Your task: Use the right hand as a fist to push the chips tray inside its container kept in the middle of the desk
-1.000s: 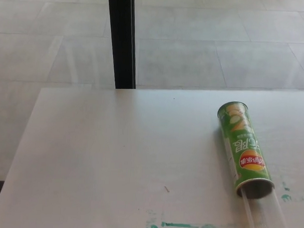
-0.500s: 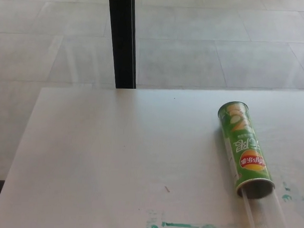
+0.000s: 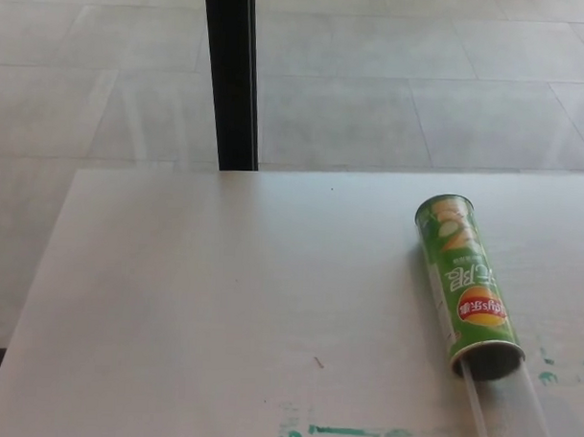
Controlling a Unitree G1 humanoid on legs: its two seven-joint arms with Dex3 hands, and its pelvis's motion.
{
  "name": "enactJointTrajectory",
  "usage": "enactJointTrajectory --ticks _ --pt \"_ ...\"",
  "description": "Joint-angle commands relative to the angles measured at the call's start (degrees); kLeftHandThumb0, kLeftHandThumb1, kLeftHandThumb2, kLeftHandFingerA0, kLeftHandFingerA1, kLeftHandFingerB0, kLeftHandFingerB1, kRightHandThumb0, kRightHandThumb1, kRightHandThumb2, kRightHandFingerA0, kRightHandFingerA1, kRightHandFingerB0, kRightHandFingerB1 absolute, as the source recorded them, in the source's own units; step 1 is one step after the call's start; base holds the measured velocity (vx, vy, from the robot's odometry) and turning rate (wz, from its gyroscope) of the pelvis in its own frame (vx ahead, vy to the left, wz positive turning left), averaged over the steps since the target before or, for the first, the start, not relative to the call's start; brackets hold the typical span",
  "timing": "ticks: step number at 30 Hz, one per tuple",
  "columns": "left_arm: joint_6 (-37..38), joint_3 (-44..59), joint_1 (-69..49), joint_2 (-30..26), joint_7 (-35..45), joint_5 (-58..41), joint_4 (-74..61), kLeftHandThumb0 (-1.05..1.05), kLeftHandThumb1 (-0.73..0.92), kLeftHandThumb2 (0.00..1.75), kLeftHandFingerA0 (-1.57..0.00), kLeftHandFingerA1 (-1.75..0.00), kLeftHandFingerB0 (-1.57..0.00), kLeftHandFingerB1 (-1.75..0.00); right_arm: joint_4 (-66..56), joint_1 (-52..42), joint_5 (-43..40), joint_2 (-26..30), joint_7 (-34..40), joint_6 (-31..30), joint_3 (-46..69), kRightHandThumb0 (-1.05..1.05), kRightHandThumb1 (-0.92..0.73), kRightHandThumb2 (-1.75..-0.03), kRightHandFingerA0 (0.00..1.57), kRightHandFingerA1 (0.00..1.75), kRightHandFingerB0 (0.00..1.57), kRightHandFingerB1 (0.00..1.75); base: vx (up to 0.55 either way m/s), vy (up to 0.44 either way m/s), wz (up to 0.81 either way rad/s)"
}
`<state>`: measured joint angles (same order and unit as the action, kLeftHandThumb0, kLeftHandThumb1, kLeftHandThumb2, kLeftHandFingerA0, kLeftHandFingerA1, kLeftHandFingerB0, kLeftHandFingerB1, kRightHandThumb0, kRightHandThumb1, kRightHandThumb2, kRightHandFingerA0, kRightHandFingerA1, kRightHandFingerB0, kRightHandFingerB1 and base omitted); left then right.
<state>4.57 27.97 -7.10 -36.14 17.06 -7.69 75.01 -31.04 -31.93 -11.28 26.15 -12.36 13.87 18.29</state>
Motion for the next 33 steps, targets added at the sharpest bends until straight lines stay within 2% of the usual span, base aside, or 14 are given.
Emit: enactJointTrajectory --ticks 1,8,9,10,11,12,13,14,15,16,17,24,25,33 --pt "0.88 0.65 -0.73 -0.89 0.75 -1.40 0.08 -0.66 0.75 0.62 -0.51 -0.56 -0.40 -0.42 -7.93 -7.44 2.48 9.85 -13.64 1.71 1.27 -0.49 -0.73 -0.62 0.74 0.64 0.64 0.45 0.00 0.000 0.00" --pt "1.76 -0.11 -0.87 -1.39 0.95 -0.62 -0.19 -0.66 0.77 0.63 -0.48 -0.52 -0.37 -0.41 -8.94 -8.91 4.72 15.95 -16.90 -1.86 -0.91 -0.50 -0.73 -0.62 0.73 0.64 0.61 0.46 0.00 0.000 0.00" --pt "1.81 -0.62 -0.86 -1.56 0.64 -0.09 -0.24 -0.68 0.62 0.99 -0.43 -0.60 -0.32 -0.53 -8.15 -8.30 5.72 16.09 -16.61 -1.22 -1.91 -0.51 -0.73 -0.62 0.74 0.63 0.61 0.46 0.00 0.000 0.00" --pt "1.81 -0.69 -0.90 -1.59 0.72 -0.08 -0.30 -0.66 0.78 0.63 -0.48 -0.51 -0.38 -0.41 -7.76 -7.94 7.25 16.15 -16.17 -0.52 -2.47 -0.51 -0.72 -0.62 0.75 0.63 0.62 0.46 0.00 0.000 0.00" --pt "1.45 -0.69 -0.78 -1.63 0.54 -0.17 -0.27 -0.67 0.61 0.97 -0.44 -0.60 -0.33 -0.53 -7.93 -7.74 9.87 16.68 -15.79 -0.95 -2.85 -0.55 -0.74 -0.62 0.75 0.62 0.62 0.43 0.00 0.000 0.00" --pt "0.90 -0.66 -0.56 -1.69 0.20 -0.26 -0.19 -0.67 0.61 0.97 -0.44 -0.60 -0.33 -0.53 -8.40 -7.64 12.91 17.46 -15.47 -2.02 -3.16 -0.55 -0.74 -0.62 0.75 0.62 0.62 0.43 0.00 0.000 0.00" --pt "1.20 -0.33 -0.59 -1.62 0.68 -0.67 -0.19 -0.65 0.77 0.63 -0.48 -0.51 -0.38 -0.41 -8.07 -7.11 15.07 17.27 -14.76 -1.65 -3.94 -0.56 -0.73 -0.62 0.77 0.62 0.63 0.44 0.00 0.000 0.00" --pt "0.66 0.12 -0.33 -1.61 0.60 -1.12 -0.06 -0.66 0.60 0.97 -0.43 -0.61 -0.33 -0.53 -8.20 -6.69 16.55 17.40 -14.50 -2.14 -4.61 -0.57 -0.74 -0.62 0.78 0.62 0.63 0.44 0.00 0.000 0.00" --pt "0.72 0.33 -0.32 -1.58 0.92 -1.36 -0.06 -0.65 0.77 0.63 -0.47 -0.52 -0.37 -0.40 -7.58 -6.16 17.50 17.77 -14.68 -1.51 -5.29 -0.55 -0.74 -0.62 0.76 0.62 0.61 0.45 0.00 0.000 0.00" --pt "0.81 0.10 -0.27 -1.56 0.49 -1.03 0.06 -0.66 0.61 0.98 -0.43 -0.60 -0.30 -0.52 -7.12 -5.63 18.50 17.98 -14.75 -1.48 -6.10 -0.54 -0.74 -0.62 0.76 0.61 0.61 0.46 0.00 0.000 0.00" --pt "1.36 -0.49 -0.33 -1.58 0.15 -0.37 0.03 -0.65 0.78 0.63 -0.48 -0.50 -0.37 -0.40 -6.34 -4.46 19.22 18.47 -15.22 -2.53 -7.70 -0.54 -0.74 -0.62 0.74 0.65 0.60 0.47 0.00 0.000 0.00" --pt "0.86 0.38 -0.23 -1.52 -0.08 -1.22 0.07 -0.64 0.77 0.63 -0.51 -0.55 -0.39 -0.42 -3.70 -0.62 24.93 19.11 -14.77 -2.93 -11.53 -0.58 -0.76 -0.63 0.75 0.67 0.61 0.47 0.00 0.000 0.00" --pt "1.78 -0.15 -0.62 -1.53 0.09 -0.57 0.24 -0.67 0.77 0.63 -0.51 -0.54 -0.40 -0.42 -3.97 1.17 25.93 19.74 -15.57 -5.34 -12.60 -0.57 -0.76 -0.63 0.74 0.70 0.60 0.46 0.00 0.000 0.00" --pt "0.93 1.07 -0.15 -1.58 0.72 -1.91 -0.11 -0.65 0.76 0.62 -0.50 -0.57 -0.39 -0.42 -2.34 7.27 36.33 19.35 -14.93 -10.22 -16.84 -0.59 -0.77 -0.63 0.75 0.71 0.60 0.46 0.00 0.000 0.00"
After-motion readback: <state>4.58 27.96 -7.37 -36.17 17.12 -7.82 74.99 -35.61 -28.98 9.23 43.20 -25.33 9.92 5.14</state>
